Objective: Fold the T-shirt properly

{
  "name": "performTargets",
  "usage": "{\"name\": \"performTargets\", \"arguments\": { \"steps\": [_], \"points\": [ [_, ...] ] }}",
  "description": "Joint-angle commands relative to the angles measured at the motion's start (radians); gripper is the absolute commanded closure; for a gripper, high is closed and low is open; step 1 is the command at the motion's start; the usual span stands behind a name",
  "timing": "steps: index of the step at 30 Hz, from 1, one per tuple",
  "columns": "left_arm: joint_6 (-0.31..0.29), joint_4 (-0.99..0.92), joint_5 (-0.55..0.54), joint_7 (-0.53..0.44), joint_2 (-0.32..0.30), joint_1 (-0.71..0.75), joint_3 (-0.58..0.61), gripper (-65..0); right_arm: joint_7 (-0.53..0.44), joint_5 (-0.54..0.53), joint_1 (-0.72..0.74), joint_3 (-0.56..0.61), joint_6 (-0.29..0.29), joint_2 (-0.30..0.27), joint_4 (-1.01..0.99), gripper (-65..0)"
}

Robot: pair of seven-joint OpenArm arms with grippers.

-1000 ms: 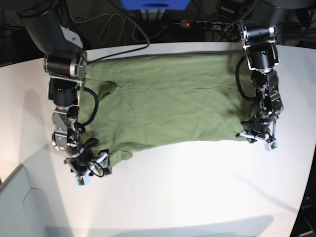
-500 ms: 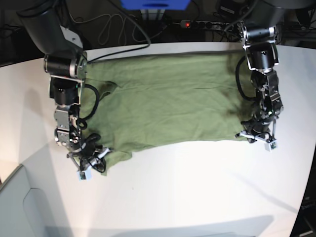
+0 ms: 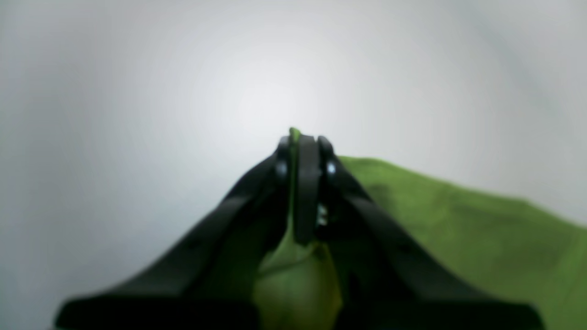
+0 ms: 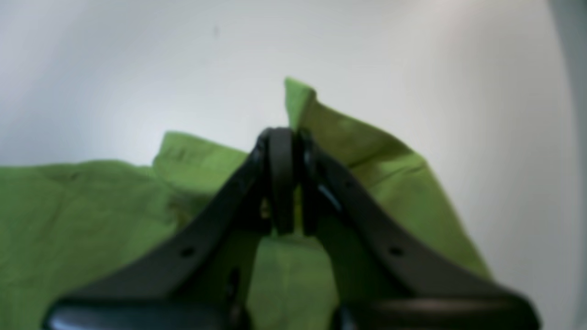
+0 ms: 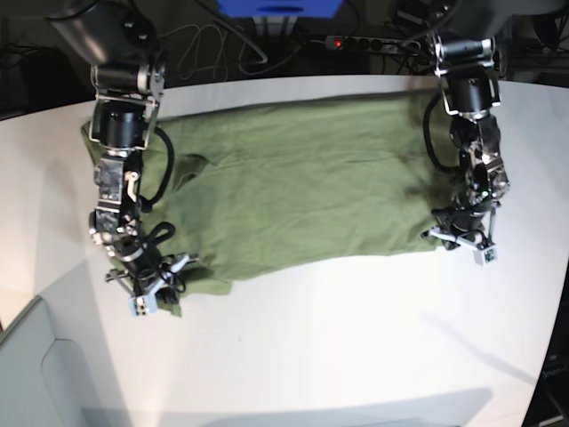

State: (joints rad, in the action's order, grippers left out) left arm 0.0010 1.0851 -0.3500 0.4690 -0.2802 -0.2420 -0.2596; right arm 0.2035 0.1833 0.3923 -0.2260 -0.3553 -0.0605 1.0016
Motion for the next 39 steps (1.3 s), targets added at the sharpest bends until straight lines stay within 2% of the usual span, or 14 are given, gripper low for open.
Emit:
{"name": "performTargets", "arguments": {
  "steps": [1,20,27,36,39],
  "points": [
    [0.0,0.037,-0.004,-0.022,-0.012,-0.021,-0.002,0.0,-0.034,-0.017,0.021,0.0,0.006,-0.003,0.044,0.0],
    [0.0,0.372,-0.005,-0.031,0.016,0.157,-0.011,0.0,-0.029,-0.018,-0.255,-0.005,0.006,-0.003,0.371,0.0],
    [0.0,0.407,-0.005,-0.033,0.016,0.203,-0.011,0.0,-0.029,-0.018,-0.31,-0.068,0.006,0.008,0.395,0.0],
    [-0.002,0.407,-0.053,-0.034,0.016,0.223,-0.011,0.0,-0.031,-0.017,-0.315,-0.071,0.006,0.009,0.394,0.0],
    [-0.002,0.404,-0.053,-0.034,0.016,0.217,-0.011,0.0,0.035,-0.012,-0.24,-0.048,0.006,0.015,0.357,-0.2]
  ]
}}
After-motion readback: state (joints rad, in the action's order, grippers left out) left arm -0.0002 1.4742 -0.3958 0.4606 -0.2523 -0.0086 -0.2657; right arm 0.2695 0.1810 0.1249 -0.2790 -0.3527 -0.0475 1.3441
